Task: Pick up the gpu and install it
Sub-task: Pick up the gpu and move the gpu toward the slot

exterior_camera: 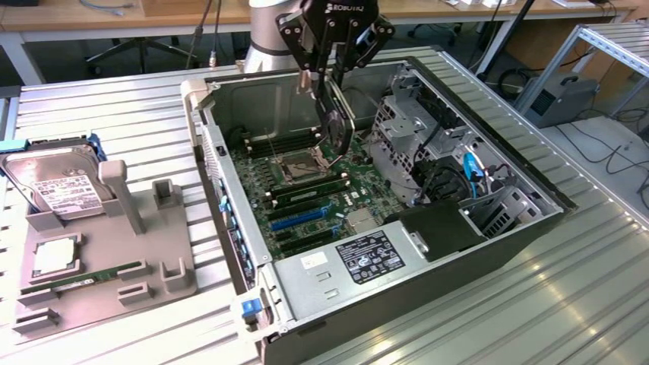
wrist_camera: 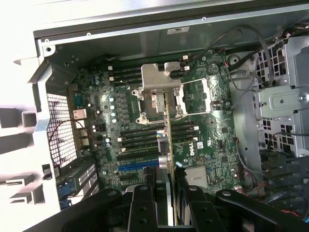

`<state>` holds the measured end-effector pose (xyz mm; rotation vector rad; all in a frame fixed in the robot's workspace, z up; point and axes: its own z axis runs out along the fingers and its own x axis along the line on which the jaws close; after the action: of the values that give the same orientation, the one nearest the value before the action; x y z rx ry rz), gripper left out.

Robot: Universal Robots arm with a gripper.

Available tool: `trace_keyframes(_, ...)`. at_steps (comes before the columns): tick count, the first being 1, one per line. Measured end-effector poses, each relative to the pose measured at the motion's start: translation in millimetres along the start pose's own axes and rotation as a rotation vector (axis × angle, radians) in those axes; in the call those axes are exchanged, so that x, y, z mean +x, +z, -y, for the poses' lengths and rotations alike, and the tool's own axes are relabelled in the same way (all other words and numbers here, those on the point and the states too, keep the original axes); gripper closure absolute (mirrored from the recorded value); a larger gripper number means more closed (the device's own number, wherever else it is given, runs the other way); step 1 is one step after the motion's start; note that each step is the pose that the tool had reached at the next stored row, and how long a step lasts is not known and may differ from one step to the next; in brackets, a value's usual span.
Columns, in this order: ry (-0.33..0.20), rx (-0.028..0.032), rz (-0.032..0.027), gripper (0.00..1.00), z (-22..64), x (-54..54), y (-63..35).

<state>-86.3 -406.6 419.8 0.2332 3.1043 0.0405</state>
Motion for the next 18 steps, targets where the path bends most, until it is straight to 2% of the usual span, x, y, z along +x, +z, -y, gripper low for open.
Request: trace_keyframes(18,0.000,0.0023,0.0004,0.72,-0.6,-4.6,0.6)
